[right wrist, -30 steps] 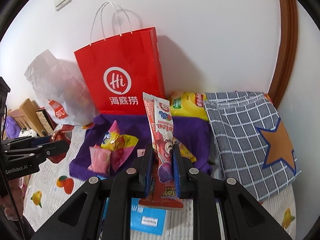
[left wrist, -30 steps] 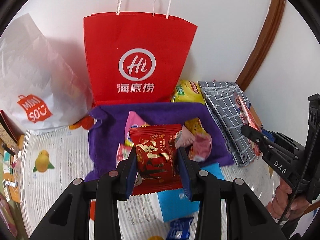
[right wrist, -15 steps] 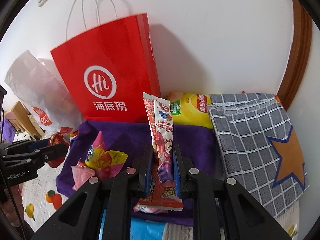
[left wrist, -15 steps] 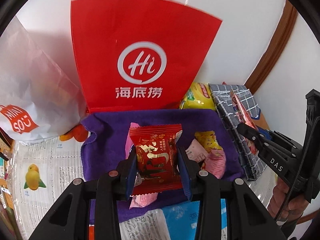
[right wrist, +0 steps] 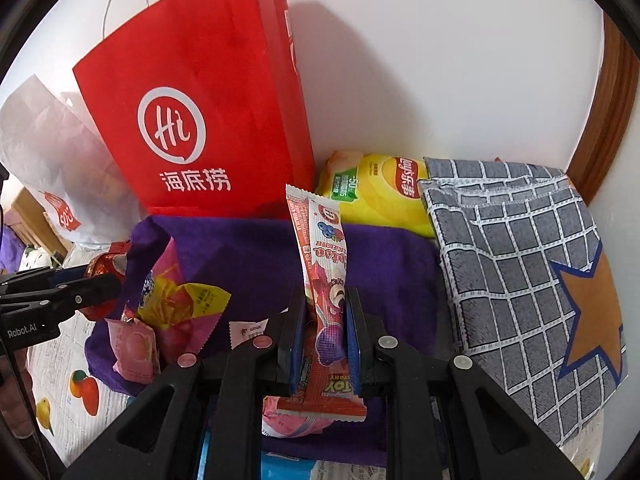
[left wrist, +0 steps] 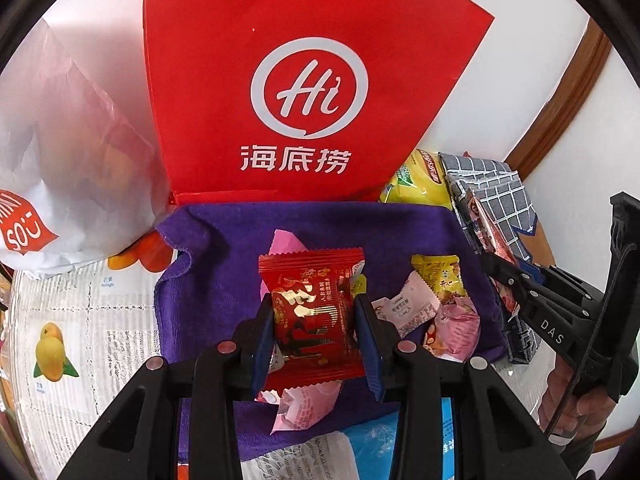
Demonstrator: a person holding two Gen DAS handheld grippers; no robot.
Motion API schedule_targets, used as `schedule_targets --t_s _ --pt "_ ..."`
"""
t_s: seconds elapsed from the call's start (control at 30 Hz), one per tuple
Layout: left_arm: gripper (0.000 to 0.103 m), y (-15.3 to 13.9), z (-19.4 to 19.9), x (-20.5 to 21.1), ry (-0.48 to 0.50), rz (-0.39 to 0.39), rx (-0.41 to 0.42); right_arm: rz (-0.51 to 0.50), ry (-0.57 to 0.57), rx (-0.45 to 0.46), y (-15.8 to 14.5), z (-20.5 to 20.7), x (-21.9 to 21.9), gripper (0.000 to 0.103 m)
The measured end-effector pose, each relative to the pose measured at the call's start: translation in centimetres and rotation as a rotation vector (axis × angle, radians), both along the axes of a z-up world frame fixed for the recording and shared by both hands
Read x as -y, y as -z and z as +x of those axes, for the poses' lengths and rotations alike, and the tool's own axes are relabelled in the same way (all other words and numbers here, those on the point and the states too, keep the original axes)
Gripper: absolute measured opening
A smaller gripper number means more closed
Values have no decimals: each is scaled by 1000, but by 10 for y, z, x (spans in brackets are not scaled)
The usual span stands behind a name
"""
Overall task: Organize snacks
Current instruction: 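Open right tool to drop stick candy while left tool releases red-gold packet on towel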
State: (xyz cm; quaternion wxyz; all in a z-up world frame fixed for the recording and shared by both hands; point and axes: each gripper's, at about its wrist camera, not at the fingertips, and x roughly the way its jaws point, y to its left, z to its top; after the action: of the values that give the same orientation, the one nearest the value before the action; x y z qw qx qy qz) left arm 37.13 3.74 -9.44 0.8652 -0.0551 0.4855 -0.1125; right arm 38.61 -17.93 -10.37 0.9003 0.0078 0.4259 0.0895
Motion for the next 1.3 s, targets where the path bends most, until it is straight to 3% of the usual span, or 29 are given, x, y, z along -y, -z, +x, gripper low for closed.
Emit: schedule_targets --t_s 0.37,0.8,1.3 --pt "36 -1 3 -13 -29 -9 3 11 16 16 -4 0 10 19" --pt "36 9 6 -2 -8 -6 -22 -41 -33 -63 17 7 -8 19" --pt "36 21 11 6 -1 22 -58 -37 -5 -14 1 3 -3 24"
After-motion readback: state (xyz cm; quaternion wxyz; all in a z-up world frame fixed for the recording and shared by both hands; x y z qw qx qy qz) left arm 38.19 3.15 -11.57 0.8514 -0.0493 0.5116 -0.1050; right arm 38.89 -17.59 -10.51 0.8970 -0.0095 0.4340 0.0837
